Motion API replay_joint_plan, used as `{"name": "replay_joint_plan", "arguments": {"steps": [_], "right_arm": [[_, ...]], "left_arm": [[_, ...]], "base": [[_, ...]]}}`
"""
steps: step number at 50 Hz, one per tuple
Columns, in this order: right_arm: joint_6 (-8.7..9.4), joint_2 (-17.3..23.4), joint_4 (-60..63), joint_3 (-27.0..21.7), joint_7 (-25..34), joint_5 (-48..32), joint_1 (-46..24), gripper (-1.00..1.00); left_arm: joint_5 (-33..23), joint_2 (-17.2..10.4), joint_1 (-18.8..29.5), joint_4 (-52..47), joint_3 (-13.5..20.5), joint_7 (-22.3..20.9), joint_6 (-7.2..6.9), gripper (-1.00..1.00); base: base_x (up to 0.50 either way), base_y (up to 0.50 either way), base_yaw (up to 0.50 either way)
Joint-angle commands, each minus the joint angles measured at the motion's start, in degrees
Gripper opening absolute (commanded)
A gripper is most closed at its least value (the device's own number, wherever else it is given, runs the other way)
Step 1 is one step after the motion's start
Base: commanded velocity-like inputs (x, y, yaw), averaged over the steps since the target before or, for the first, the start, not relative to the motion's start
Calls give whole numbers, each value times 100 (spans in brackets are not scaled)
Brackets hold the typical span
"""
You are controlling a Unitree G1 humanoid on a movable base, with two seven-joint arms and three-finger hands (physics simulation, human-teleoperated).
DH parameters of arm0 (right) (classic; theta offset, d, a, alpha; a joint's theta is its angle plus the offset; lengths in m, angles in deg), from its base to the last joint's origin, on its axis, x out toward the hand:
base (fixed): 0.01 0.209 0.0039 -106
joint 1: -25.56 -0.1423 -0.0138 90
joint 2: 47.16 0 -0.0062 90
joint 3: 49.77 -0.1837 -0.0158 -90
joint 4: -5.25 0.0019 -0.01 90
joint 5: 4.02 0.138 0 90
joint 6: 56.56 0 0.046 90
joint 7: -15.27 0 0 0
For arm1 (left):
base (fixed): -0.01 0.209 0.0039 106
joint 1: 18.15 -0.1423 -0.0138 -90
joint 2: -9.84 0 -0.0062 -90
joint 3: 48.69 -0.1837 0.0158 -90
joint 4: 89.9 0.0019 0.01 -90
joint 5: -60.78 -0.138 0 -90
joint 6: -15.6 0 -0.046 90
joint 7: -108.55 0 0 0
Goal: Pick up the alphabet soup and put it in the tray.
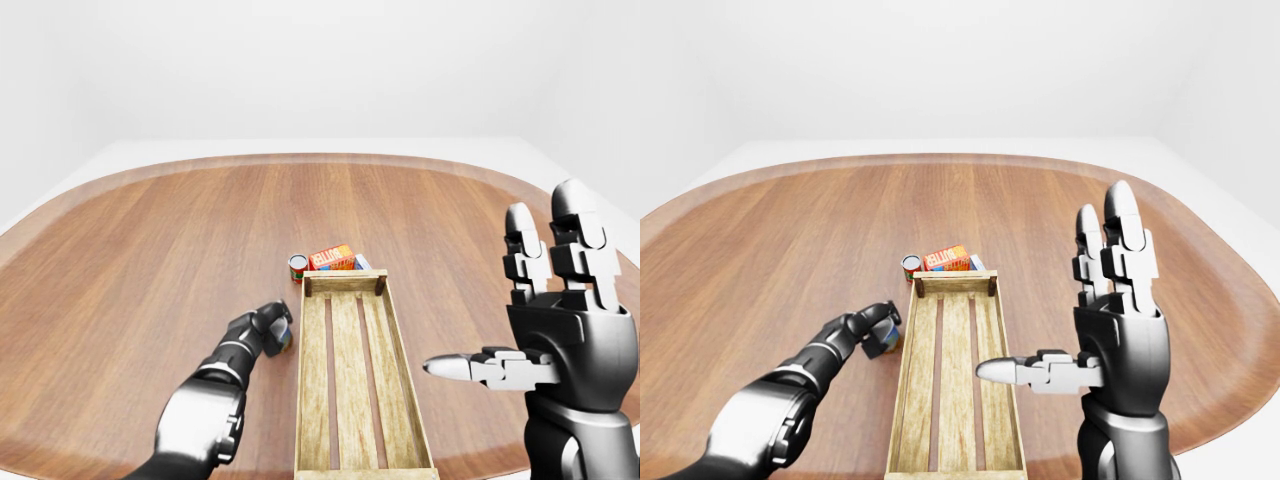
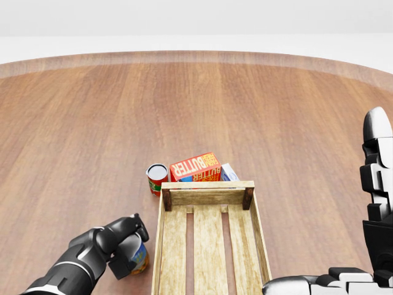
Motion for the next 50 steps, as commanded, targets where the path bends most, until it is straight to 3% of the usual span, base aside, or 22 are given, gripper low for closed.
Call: {"name": "replay_joint_plan", "arguments": {"steps": [1,10,15,21,23,28,31,38,41,43,50], "right_arm": [[0,-3,-13,-15,-3,7,-3,98],[0,-3,-15,1,-6,-2,-4,98],[0,9,-77,48,-21,-11,-18,98],[0,17,-2,73,-34,11,20,98],[0,15,8,66,-31,19,25,98],[0,18,19,82,-34,20,19,98],[0,20,26,73,-35,26,15,98],[0,23,12,84,-35,23,3,98],[0,19,68,85,-46,37,7,98],[0,20,78,94,-47,36,10,98],[0,27,132,112,-55,40,14,98]], "left_arm": [[-52,0,2,-22,31,-3,0,-100],[-47,-10,-18,-40,14,-19,0,-100],[-52,-173,24,-142,-46,-5,0,-100],[62,-499,-25,-422,-64,259,326,-100],[135,-619,-9,-615,-41,218,349,-100],[297,-869,4,-1216,35,89,202,-100],[329,-1014,-162,-1990,96,-219,11,-100],[120,-1016,-832,-4422,247,-1293,0,-100],[8,-928,-1064,-5779,314,-2094,0,-100],[-47,-880,-1061,-6142,337,-2436,0,-100],[-304,-699,-838,-7463,312,-2517,0,-100]], "base": [[0,0,0],[0,0,0],[0,0,0],[0,0,0],[1,0,0],[0,0,0],[0,0,0],[0,0,0],[0,0,0],[0,0,0],[0,0,0]]}}
